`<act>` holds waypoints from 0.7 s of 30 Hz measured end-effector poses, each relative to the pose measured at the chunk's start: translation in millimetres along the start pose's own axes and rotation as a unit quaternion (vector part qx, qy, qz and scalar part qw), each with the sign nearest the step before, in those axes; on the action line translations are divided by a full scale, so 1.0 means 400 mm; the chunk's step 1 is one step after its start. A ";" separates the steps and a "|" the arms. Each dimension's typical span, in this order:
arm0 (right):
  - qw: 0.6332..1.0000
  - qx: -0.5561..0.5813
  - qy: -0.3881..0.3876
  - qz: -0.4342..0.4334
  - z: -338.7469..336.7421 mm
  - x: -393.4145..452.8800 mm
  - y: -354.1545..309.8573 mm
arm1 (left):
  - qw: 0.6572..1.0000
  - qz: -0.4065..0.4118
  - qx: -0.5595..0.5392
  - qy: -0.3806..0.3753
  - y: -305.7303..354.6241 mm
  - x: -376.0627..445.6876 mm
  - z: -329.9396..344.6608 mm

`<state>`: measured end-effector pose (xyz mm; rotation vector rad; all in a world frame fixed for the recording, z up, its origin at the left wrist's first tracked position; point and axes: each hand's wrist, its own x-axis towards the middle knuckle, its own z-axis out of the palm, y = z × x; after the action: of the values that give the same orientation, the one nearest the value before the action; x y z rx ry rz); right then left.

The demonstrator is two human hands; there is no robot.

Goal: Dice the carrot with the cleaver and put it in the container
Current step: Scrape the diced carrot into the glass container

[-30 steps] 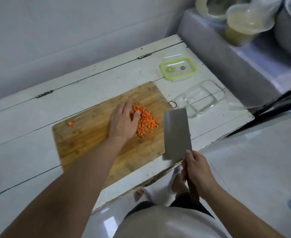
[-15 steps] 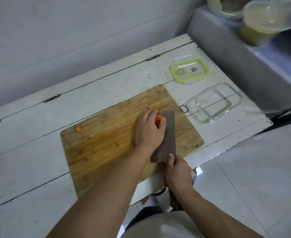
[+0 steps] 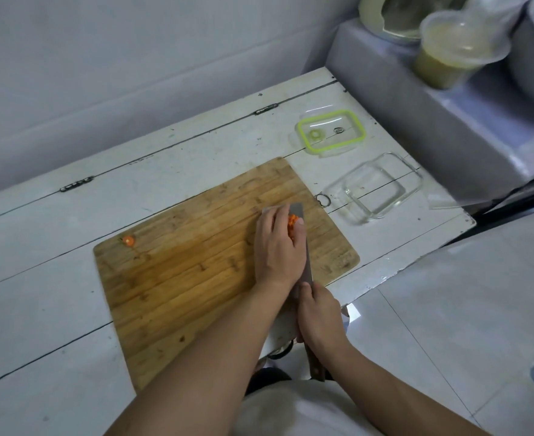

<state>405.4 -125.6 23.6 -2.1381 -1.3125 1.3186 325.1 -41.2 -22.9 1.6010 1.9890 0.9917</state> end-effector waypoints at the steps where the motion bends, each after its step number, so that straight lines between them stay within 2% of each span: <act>1: 1.000 0.009 -0.008 -0.003 -0.004 -0.003 -0.002 | 1.000 0.003 0.002 0.005 -0.003 0.000 0.003; 10: 0.998 0.015 -0.046 -0.048 -0.090 0.006 -0.014 | 0.998 0.000 0.014 0.061 0.044 0.009 0.010; 15: 0.995 0.025 -0.054 -0.077 -0.221 0.059 -0.019 | 0.995 0.001 -0.001 0.101 0.173 0.056 0.047; 21: 0.994 0.048 -0.059 -0.072 -0.460 0.193 0.013 | 0.990 0.036 -0.021 0.138 0.378 0.132 0.215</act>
<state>572.1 -29.5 75.9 -1.8891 -1.3897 1.4373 472.5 47.1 37.1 1.5949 2.0802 1.3386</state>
